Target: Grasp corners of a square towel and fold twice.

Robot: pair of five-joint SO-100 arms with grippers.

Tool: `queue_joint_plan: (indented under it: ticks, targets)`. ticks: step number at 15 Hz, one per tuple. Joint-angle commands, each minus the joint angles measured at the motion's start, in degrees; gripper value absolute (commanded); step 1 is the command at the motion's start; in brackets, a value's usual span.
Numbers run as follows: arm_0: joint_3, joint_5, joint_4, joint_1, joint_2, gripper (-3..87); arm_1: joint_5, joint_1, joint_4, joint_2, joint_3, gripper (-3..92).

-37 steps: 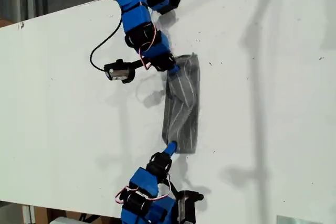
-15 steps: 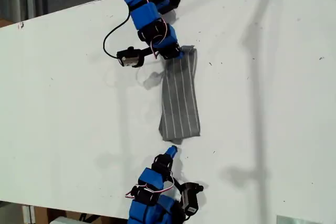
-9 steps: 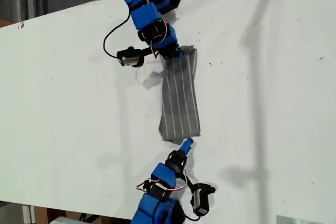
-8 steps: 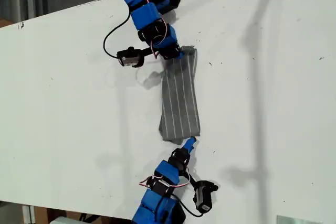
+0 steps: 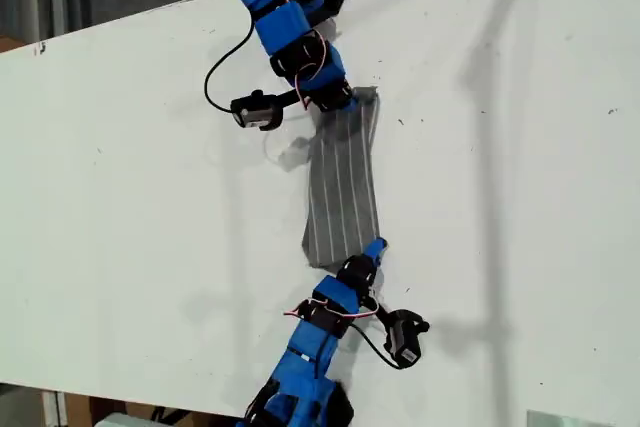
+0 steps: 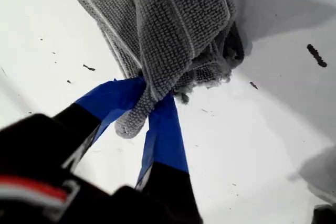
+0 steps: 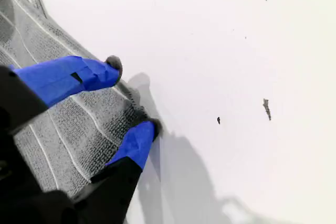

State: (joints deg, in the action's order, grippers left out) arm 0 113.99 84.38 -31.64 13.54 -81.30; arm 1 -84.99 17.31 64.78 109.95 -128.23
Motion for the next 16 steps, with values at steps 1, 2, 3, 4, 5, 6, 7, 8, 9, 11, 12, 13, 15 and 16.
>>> queue_joint_plan:
  ticks: [1,2,3,4,5,6,7,8,9,11,12,13,15,16]
  targets:
    - [-1.1,1.0,-3.5,-1.6,-0.4,19.8,-0.5,0.8,-1.0,3.1,0.4,-0.2]
    - [-1.1,1.0,-5.0,-1.7,-0.9,19.8,-0.5,0.9,-1.2,3.1,0.4,-0.2]
    - [-1.1,1.2,-7.1,-2.3,-1.6,19.1,-0.5,1.0,-1.4,3.1,0.4,-0.2]
    - [-0.2,1.8,-8.4,-3.3,-2.1,18.2,-0.5,1.2,-1.9,3.1,0.4,-0.2]
    - [1.2,2.5,-8.4,-4.3,-2.1,18.0,-0.5,1.7,-2.5,3.1,0.4,-0.2]
    - [3.0,3.3,-6.9,-5.0,-2.1,15.9,-0.5,2.0,-3.1,3.1,0.4,-0.2]
    - [4.9,4.5,-4.6,-5.4,-1.8,8.7,-0.5,2.4,-3.3,3.1,0.4,-0.2]
    - [7.0,5.6,-1.9,-5.5,-1.6,0.8,-0.6,2.6,-3.5,3.1,0.5,-0.2]
    - [9.0,6.5,0.7,-5.8,-1.2,-0.1,-0.6,2.7,-3.6,3.1,0.5,-0.2]
    - [9.5,7.5,1.8,-5.6,-0.1,-0.2,-0.6,2.9,-4.0,3.1,0.5,-0.2]
    - [9.2,7.6,1.4,-5.4,-0.1,-0.2,-0.6,2.9,-4.1,2.9,0.5,-0.2]
    - [7.9,7.4,-0.5,-5.1,-0.2,-0.2,-0.6,2.9,-4.2,2.9,0.5,-0.2]
    - [-1.5,5.4,-12.6,-3.8,-1.2,-0.2,-0.6,2.5,-4.1,2.9,0.5,-0.2]
    - [-7.0,4.0,-18.6,-3.7,-1.3,-0.2,-0.5,2.5,-4.0,2.9,0.7,-0.2]
